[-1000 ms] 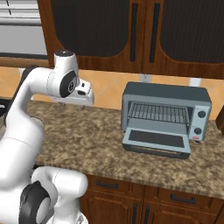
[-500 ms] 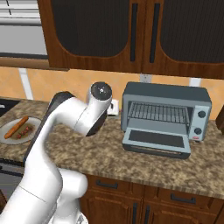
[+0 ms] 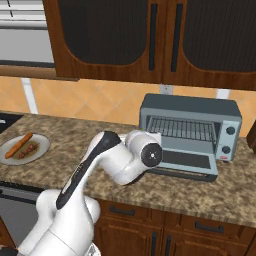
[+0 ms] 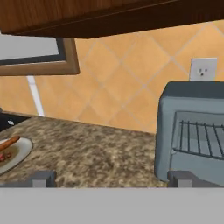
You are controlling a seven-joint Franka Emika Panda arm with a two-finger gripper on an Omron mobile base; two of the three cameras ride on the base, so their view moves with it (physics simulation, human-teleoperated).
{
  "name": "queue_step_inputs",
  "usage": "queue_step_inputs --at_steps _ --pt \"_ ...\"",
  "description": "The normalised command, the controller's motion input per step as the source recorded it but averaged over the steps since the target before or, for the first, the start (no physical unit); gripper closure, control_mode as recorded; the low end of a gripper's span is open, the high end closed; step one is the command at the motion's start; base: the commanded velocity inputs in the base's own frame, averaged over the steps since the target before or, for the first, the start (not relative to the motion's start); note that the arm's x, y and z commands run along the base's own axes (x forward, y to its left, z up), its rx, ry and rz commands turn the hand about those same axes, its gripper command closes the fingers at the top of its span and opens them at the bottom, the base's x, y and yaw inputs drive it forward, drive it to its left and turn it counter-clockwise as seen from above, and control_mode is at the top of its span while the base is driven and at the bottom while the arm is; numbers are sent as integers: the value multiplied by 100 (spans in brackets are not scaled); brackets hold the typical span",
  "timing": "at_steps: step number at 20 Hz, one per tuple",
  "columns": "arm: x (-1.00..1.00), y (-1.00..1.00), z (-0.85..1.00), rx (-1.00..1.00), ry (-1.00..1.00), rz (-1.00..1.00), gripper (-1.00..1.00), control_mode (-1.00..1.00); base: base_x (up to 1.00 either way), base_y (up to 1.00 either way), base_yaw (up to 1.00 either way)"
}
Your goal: Pick up the kebab skewer and baguette bread, and place them inside the toaster oven. Close the toaster oven door and start by setting the timer.
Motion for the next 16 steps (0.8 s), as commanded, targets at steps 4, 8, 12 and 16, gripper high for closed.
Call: queue_step_inputs --at_steps 4,8,12,16 --pt "63 -65 0 10 -13 0 -100 -100 0 0 0" --pt "51 -78 0 2 -5 0 -100 -100 0 0 0" --pt "44 -63 -10 0 0 -1 -100 -100 0 0 0" --pt "50 -21 -16 0 0 -4 -100 -100 0 0 0"
